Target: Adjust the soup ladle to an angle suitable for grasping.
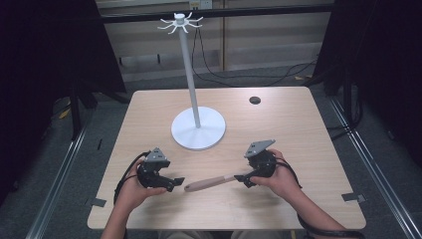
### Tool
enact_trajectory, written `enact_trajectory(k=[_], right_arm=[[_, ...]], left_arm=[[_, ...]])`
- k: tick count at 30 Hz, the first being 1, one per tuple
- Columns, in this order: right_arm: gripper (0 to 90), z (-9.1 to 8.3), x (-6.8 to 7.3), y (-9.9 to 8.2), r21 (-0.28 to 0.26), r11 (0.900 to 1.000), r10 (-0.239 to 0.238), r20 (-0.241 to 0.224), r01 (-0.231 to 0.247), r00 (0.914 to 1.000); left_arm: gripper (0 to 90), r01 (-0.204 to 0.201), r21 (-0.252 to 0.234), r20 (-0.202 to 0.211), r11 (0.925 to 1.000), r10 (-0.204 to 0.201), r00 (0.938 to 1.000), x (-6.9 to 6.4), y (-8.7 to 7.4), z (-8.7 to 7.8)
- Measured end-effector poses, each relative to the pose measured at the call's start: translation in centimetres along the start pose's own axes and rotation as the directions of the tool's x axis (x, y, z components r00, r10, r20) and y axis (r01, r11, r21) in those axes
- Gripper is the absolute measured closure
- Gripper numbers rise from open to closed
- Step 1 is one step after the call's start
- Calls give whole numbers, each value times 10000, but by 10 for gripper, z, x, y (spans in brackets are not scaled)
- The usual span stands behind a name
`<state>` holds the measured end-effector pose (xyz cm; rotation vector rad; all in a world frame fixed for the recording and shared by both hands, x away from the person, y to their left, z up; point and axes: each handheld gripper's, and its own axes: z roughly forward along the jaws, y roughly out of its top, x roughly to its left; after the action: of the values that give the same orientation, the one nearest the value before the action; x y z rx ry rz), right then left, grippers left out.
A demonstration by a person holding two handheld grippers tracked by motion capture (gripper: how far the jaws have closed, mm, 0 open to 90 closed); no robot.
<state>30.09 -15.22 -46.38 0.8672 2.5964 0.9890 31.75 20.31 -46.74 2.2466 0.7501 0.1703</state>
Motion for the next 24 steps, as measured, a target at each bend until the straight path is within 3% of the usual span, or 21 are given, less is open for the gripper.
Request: enact_trajectory(k=[7, 10, 15, 18, 19, 20, 22, 24], right_arm=[[263, 15, 3, 4, 808, 9909, -1052, -389, 1081, 9937], [302, 21, 4, 8, 1301, 9790, -1504, -566, 1567, 9870], [428, 32, 8, 14, 2326, 9391, -2336, -1074, 2528, 9664], [591, 34, 8, 18, 2218, 9325, -2533, -1607, 2850, 9540], [667, 35, 8, 19, 2264, 9253, -2739, -1563, 3043, 9490], [678, 34, 8, 20, 2397, 9185, -2801, -1671, 3145, 9453], [706, 35, 6, 23, 2484, 8972, -3231, -1947, 3652, 9261], [747, 34, 7, 23, 2579, 8909, -3324, -1906, 3738, 9237]], left_arm=[[135, -16, -31, 27, 10000, 16, 10000, 2, 1, -1], [135, 69, -96, -6, 9999, -69, 10000, 2, 1, -2], [135, 83, -138, -33, 9999, -83, 10000, 4, 0, -5], [135, 167, -279, -26, 9995, -168, 9999, 5, 0, -5], [135, 192, -294, -37, 9994, -193, 9998, 5, 0, -5], [135, 206, -286, -67, 9994, -207, 9998, 6, -1, -6], [135, 205, -273, -77, 9994, -207, 9998, 7, -1, -7], [135, 272, -285, -109, 9992, -275, 9996, 7, -1, -7]])
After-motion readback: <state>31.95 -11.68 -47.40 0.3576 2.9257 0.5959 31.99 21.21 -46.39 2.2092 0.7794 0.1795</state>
